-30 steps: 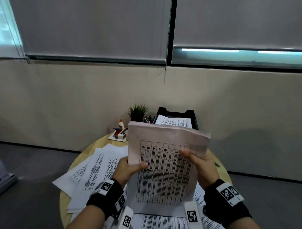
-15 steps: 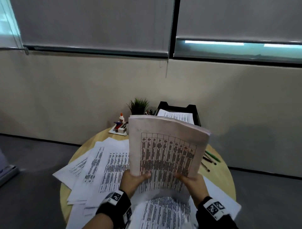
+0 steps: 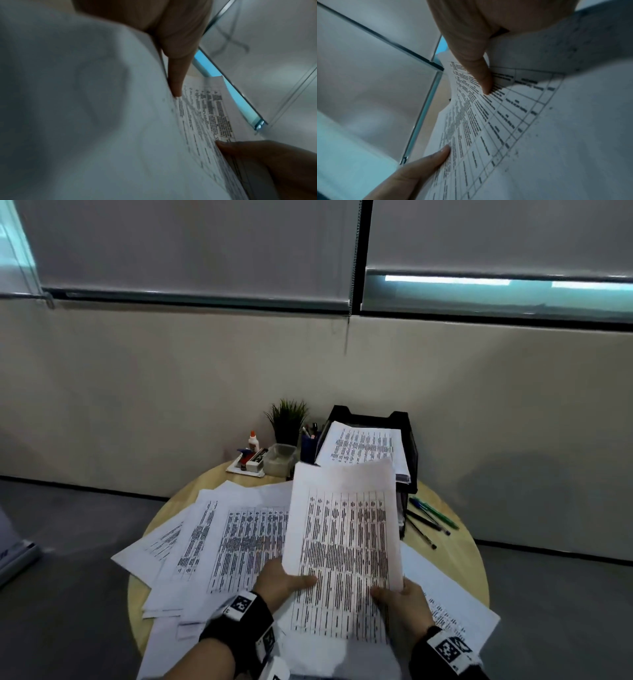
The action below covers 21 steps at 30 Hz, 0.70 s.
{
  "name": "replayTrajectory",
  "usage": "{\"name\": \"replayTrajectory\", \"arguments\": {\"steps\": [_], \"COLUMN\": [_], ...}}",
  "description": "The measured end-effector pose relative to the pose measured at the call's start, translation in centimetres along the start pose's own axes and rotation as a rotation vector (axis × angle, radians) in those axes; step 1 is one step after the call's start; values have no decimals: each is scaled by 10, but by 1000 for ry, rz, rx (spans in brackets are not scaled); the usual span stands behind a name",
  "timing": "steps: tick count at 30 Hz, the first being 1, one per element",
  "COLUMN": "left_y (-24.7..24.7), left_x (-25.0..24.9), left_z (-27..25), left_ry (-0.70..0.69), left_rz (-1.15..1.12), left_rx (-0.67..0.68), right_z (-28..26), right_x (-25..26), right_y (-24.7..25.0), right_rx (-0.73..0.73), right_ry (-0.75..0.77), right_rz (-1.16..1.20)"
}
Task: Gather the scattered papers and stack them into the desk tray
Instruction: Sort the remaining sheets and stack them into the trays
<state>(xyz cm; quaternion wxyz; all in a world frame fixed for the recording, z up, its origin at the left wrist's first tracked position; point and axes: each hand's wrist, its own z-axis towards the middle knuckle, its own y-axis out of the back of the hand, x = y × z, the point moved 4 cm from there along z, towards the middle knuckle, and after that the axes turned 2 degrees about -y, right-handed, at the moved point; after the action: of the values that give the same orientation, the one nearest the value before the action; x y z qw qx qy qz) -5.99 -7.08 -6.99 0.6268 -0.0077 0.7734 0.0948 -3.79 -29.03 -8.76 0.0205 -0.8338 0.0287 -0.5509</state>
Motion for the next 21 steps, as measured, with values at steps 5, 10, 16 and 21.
{"name": "replayTrajectory", "arguments": {"steps": [5, 10, 16, 21], "left_y": [-10, -10, 3, 3], "left_x": [25, 20, 14, 6], "left_z": [-15, -17, 1, 33], "left_ry": [64, 230, 281, 266], "left_rz": [50, 111, -162, -282], "left_rx": [145, 481, 463, 405], "right_z": [5, 13, 34, 60], "right_x": [-26, -3, 28, 37], "right_y": [18, 31, 23, 19], "right_rx": [-74, -86, 14, 218], "right_ry": [-150, -178, -115, -142], "right_rz": [-149, -211, -190, -11]}}
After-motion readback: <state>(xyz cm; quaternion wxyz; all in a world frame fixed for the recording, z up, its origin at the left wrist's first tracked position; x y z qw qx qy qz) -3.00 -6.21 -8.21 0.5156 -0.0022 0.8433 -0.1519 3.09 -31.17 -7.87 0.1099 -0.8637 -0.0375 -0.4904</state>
